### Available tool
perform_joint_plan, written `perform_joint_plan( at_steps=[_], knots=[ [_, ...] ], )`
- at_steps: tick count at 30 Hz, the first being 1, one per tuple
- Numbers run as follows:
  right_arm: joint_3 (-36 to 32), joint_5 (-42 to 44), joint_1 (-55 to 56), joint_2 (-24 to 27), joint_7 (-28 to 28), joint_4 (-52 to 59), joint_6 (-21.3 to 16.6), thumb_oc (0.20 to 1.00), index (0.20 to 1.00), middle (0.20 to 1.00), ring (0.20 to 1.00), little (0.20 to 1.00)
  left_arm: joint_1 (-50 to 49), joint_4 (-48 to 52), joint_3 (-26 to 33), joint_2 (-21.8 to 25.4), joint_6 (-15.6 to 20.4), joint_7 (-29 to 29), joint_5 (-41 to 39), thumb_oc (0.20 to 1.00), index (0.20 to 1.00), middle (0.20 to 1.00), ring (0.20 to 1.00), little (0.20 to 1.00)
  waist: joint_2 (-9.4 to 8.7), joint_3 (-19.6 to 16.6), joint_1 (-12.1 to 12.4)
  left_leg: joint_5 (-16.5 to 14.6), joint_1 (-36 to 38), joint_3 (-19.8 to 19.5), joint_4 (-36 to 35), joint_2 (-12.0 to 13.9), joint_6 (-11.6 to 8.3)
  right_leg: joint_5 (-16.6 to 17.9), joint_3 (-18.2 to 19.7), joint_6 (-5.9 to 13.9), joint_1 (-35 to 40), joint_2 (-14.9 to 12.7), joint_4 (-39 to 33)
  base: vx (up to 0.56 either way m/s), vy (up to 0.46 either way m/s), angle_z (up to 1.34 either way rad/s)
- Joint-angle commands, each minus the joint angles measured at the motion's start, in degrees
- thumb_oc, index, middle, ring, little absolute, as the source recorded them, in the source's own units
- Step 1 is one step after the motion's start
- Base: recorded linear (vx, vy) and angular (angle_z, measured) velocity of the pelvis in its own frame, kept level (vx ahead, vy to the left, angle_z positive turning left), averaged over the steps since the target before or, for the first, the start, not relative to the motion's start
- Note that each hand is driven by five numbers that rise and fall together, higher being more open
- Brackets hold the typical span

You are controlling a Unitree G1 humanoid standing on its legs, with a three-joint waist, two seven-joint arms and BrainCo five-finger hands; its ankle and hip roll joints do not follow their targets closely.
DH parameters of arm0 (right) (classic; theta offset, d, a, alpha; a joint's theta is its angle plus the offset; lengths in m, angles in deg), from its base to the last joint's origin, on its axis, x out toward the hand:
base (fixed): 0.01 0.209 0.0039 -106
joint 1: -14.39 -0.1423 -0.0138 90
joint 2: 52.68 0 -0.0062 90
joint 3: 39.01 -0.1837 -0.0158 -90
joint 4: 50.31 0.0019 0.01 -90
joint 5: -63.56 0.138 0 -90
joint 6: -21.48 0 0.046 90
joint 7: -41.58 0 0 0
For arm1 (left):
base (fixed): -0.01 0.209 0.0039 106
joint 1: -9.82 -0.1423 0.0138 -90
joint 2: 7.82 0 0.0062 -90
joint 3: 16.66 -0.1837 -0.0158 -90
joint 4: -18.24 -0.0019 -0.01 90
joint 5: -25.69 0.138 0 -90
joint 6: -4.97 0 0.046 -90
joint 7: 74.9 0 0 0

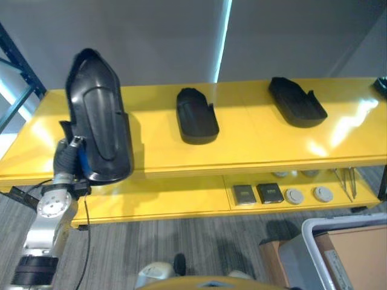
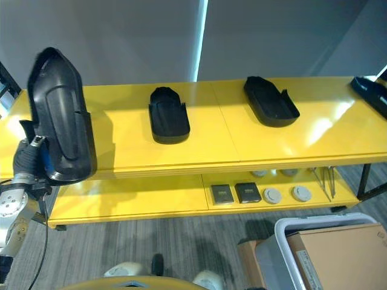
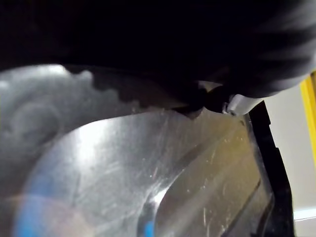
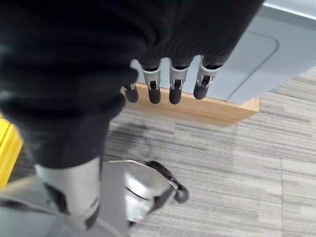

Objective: Move parts from the plastic box to the shelf.

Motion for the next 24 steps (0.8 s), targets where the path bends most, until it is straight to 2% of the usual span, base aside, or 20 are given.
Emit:
perform_joint_plan(
  at_steps=[1, 2, 3, 8, 10, 12, 13, 15, 17, 19, 22, 23, 24],
  knots=[
    [0.7, 1.2, -0.4, -2.0, 0.8, -0.8, -1.8, 1.0, 1.0, 1.0, 1.0, 1.0, 5.1, 4.5, 0.5, 0.2, 3.5, 2.1, 1.9, 0.2, 0.2, 0.2, 0.2, 0.2, -0.67, 0.2, -1.6, -5.3, -1.0, -3.1, 3.2, -0.3, -1.81, 14.6, 0.2, 0.13, -0.4, 3.9, -16.0, 0.12, -0.114, 0.73],
    [0.5, 0.7, -0.4, -1.9, 1.0, -1.3, -2.0, 1.0, 1.0, 1.0, 1.0, 1.0, 5.8, 5.0, -0.4, -0.8, 2.8, 2.6, 2.4, 0.2, 0.2, 0.2, 0.2, 0.2, -1.38, 0.0, -2.5, -5.4, -0.7, -4.7, 3.2, -0.9, -1.94, 14.8, 2.1, -0.44, 0.5, 5.9, -20.8, 0.14, -0.116, 0.86],
    [0.6, 0.1, -0.6, -1.9, 1.2, -1.6, -1.7, 1.0, 1.0, 1.0, 1.0, 1.0, 6.2, 5.3, -0.9, -1.5, 2.2, 2.9, 2.7, 0.2, 0.2, 0.2, 0.2, 0.2, -1.6, -0.4, -2.7, -5.3, -0.5, -5.1, 2.9, -0.9, -2.09, 14.5, 2.8, -0.91, 1.3, 6.6, -22.6, 0.17, -0.151, 0.67],
    [1.2, -2.1, -0.6, -1.5, 1.7, -2.6, -0.6, 1.0, 1.0, 1.0, 1.0, 1.0, 6.7, 5.1, -2.4, -4.0, 0.5, 3.5, 3.6, 0.2, 0.2, 0.2, 0.2, 0.2, -2.35, -2.2, -2.5, -4.8, -1.1, -4.6, 3.0, -0.2, -2.83, 13.3, 3.6, -2.17, 5.0, 8.2, -27.3, 0.12, -0.097, 0.49],
    [1.5, -2.1, -0.7, -1.2, 1.9, -2.5, 0.0, 1.0, 1.0, 1.0, 1.0, 1.0, 6.7, 5.0, -3.0, -4.6, -0.4, 4.9, 4.3, 0.2, 0.2, 0.2, 0.2, 0.2, -2.82, -2.7, -2.5, -5.1, -1.6, -3.0, 4.2, 0.5, -3.28, 13.0, 3.7, -2.74, 6.6, 8.7, -29.0, 0.14, -0.121, 0.13],
    [0.9, -2.2, 0.0, -0.8, 1.8, -1.5, 0.7, 1.0, 1.0, 1.0, 1.0, 1.0, 7.0, 4.7, -2.7, -5.0, -1.3, 5.0, 5.9, 0.2, 0.2, 0.2, 0.2, 0.2, -3.68, -2.5, -3.2, -6.7, -3.2, 1.5, 8.9, 1.5, -4.02, 13.0, 2.8, -3.08, 7.3, 8.4, -30.0, 0.07, -0.111, 0.02],
    [0.6, -1.4, 0.3, -0.5, 1.4, -1.1, 0.8, 1.0, 1.0, 1.0, 1.0, 1.0, 7.4, 4.4, -2.8, -5.1, -1.5, 4.6, 6.0, 0.2, 0.2, 0.2, 0.2, 0.2, -4.07, -2.1, -3.6, -6.8, -4.8, 4.1, 11.5, 2.8, -4.84, 12.9, 1.9, -3.24, 7.5, 7.8, -29.9, -0.02, -0.07, 0.11],
    [0.2, 0.9, 0.3, -0.1, 0.8, -1.1, 0.9, 1.0, 1.0, 1.0, 1.0, 1.0, 8.7, 3.6, -3.3, -5.0, -2.1, 4.7, 6.2, 0.2, 0.2, 0.2, 0.2, 0.2, -4.41, -1.4, -4.0, -5.6, -7.7, 5.9, 15.2, 6.2, -6.26, 12.7, 0.9, -3.66, 7.6, 7.3, -29.6, -0.04, -0.03, 0.57],
    [-0.7, 1.9, -0.2, 0.5, 1.5, -1.7, 0.9, 1.0, 1.0, 1.0, 1.0, 1.0, 9.7, 2.9, -3.4, -4.4, -2.5, 4.7, 6.5, 0.2, 0.2, 0.2, 0.2, 0.2, -4.11, -0.9, -4.2, -3.9, -8.6, 4.8, 14.6, 8.8, -7.23, 12.2, 0.5, -3.95, 7.8, 7.1, -29.2, -0.01, 0.063, 0.48],
    [-1.3, 0.3, -0.2, 0.7, 2.5, -2.2, 0.5, 1.0, 1.0, 1.0, 1.0, 1.0, 9.5, 2.7, -2.6, -3.9, -2.4, 4.1, 6.6, 0.2, 0.2, 0.2, 0.2, 0.2, -3.59, -1.1, -4.4, -1.9, -7.3, 3.8, 10.5, 11.7, -8.23, 11.5, 0.7, -4.04, 8.1, 6.9, -29.0, 0.06, 0.182, -0.03],
    [-2.2, 0.3, 0.9, 1.8, 3.0, -2.1, 0.0, 1.0, 1.0, 1.0, 1.0, 1.0, 9.0, 2.7, -1.4, -3.7, -1.7, 2.6, 5.3, 0.2, 0.2, 0.2, 0.2, 0.2, -2.13, -1.1, -5.3, 5.5, -6.6, 3.7, 5.0, 18.5, -11.27, 10.0, 0.6, -4.13, 8.6, 5.8, -28.1, 0.04, 0.346, 0.05],
    [-2.4, 1.1, 1.0, 2.4, 2.5, -1.8, 0.3, 1.0, 1.0, 1.0, 1.0, 1.0, 9.4, 2.0, -1.5, -3.7, -1.4, 1.9, 5.4, 0.2, 0.2, 0.2, 0.2, 0.2, -1.51, -0.8, -5.7, 5.3, -6.3, 2.9, 5.2, 19.5, -11.27, 9.2, 0.5, -4.16, 8.0, 4.6, -26.5, 0.02, 0.492, 0.18],
    [-2.6, 1.6, 0.5, 2.5, 2.4, -2.0, 0.5, 1.0, 1.0, 1.0, 1.0, 1.0, 9.7, 1.9, -1.7, -3.5, -1.6, 2.0, 5.9, 0.2, 0.2, 0.2, 0.2, 0.2, -1.09, -0.6, -5.8, 3.4, -5.3, 2.1, 5.1, 18.7, -10.98, 9.0, 1.0, -3.65, 7.2, 3.6, -25.2, 0.02, 0.469, 0.18]
  ],
)
